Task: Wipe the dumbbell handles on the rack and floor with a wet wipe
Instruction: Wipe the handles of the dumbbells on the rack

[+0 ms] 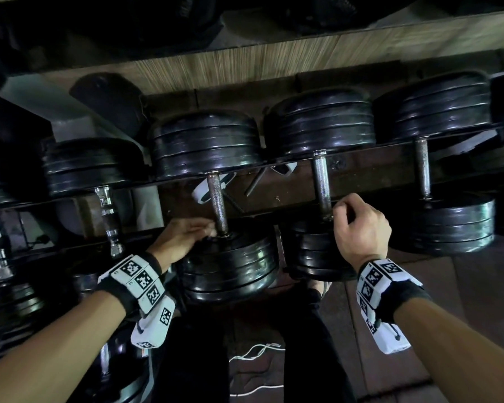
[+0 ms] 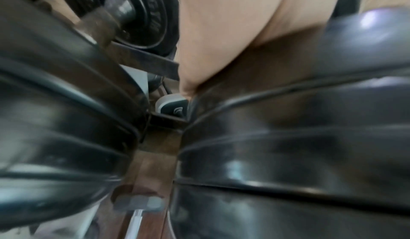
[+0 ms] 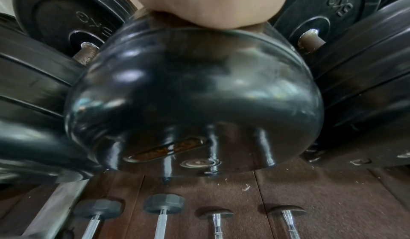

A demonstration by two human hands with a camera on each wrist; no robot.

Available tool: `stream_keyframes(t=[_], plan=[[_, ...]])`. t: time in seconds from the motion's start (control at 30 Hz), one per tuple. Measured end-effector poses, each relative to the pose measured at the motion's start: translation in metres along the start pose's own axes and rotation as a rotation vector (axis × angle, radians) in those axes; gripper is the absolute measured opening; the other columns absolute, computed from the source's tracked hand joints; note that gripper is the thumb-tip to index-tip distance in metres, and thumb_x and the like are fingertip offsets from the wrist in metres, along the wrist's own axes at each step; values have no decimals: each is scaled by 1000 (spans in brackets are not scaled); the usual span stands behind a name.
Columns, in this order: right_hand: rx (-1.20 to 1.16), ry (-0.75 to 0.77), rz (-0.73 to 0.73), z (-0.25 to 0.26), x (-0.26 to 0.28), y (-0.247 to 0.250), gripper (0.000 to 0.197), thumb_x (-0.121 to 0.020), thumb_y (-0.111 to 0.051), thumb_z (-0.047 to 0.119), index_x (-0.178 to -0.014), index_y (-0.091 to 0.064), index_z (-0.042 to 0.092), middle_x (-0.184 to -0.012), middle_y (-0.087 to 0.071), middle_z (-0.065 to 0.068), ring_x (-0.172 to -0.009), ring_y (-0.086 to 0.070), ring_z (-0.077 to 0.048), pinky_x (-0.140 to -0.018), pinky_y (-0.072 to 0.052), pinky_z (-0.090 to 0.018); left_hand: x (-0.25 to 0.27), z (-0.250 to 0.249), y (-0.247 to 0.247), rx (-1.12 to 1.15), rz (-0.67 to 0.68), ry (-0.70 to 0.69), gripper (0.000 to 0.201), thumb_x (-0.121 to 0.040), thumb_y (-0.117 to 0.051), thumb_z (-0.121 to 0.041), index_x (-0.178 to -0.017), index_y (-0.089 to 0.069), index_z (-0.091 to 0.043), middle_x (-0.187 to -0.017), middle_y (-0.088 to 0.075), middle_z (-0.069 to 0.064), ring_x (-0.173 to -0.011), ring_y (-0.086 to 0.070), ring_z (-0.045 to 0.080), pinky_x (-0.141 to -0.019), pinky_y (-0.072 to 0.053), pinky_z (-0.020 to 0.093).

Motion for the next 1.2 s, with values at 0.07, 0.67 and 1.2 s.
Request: stream_keyframes(t=[0.07, 0.67, 1.2], plan=[[2, -13, 4, 0, 0, 0, 34, -86, -37, 41, -87, -63, 19, -77, -67, -10, -78, -61, -40, -66, -33, -34, 7, -1, 3, 2, -15, -6, 24, -92, -63, -1, -91, -71, -24, -78, -75, -16, -83, -67, -4, -87, -47, 11], [-531, 76, 758, 7, -11, 45, 46, -91, -63, 47, -134, -61, 31, -116, -71, 18, -110, -64, 2, -102, -47, -25, 43, -112, -125, -27, -92, -396, 13, -86, -76, -17, -98, -76, -22, -94, -75, -14, -91, -66, 0, -85, -45, 10], [-238, 29, 828, -65, -105, 16, 16, -90, -70, 7, -99, -78, 17, -96, -73, 2, -94, -65, -11, -82, -44, -11, 27, -69, -130, -1180, -624, -276, 31, -90, -53, -37, -71, -62, -15, -58, -62, 10, -57, -62, 33, -65, -44, 40]])
Point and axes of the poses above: each hand's wrist, its own x-axis away from the middle knuckle, its own y-axis out of the back of the hand, z = x × y, the point moved 2 cm from there along -x, towards the middle knuckle
